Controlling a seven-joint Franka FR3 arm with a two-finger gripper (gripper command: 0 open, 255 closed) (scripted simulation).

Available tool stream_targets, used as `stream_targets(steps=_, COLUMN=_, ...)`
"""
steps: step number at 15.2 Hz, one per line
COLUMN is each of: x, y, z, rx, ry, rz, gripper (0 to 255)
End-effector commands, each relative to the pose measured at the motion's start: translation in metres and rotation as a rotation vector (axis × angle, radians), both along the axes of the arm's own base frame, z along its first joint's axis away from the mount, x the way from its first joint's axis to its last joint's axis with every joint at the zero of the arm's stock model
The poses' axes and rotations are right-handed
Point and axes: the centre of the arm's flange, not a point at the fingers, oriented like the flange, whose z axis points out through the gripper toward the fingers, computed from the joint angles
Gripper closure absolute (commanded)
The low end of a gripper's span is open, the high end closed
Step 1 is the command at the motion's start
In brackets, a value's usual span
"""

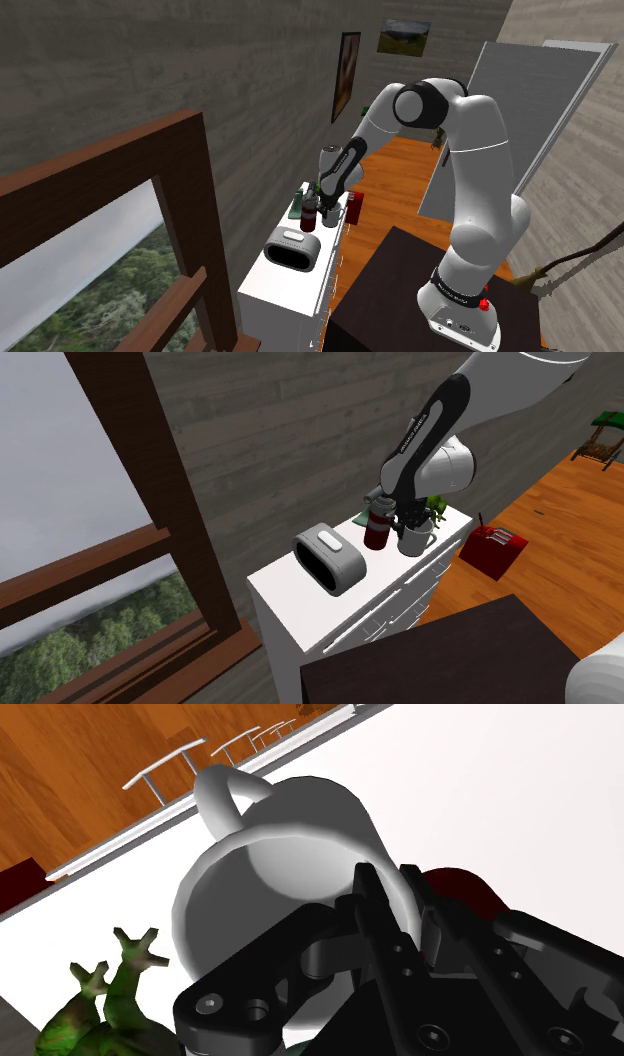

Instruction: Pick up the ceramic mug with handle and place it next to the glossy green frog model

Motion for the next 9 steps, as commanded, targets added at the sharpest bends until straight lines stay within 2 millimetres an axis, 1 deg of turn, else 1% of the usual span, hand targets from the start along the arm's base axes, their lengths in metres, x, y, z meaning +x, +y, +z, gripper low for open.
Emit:
stream_targets(steps=1, x=0.0, y=0.0, z=0.0, rx=0.0, ry=0.0, rz=0.0, gripper=255)
stream_targets(steps=2, x=0.0, y=0.0, z=0.0, rx=0.0, ry=0.0, rz=0.0, gripper=255)
stream_targets(steps=3, x=0.0, y=0.0, z=0.0, rx=0.0, ry=0.0, rz=0.0, gripper=0)
stream_targets(steps=8, x=0.0, y=0.0, z=0.0, rx=0.0, ry=0.0, rz=0.0, gripper=0)
stream_targets(steps=9, x=0.0, y=0.001, z=0.013, rx=0.0, ry=0.0, rz=0.0, gripper=0)
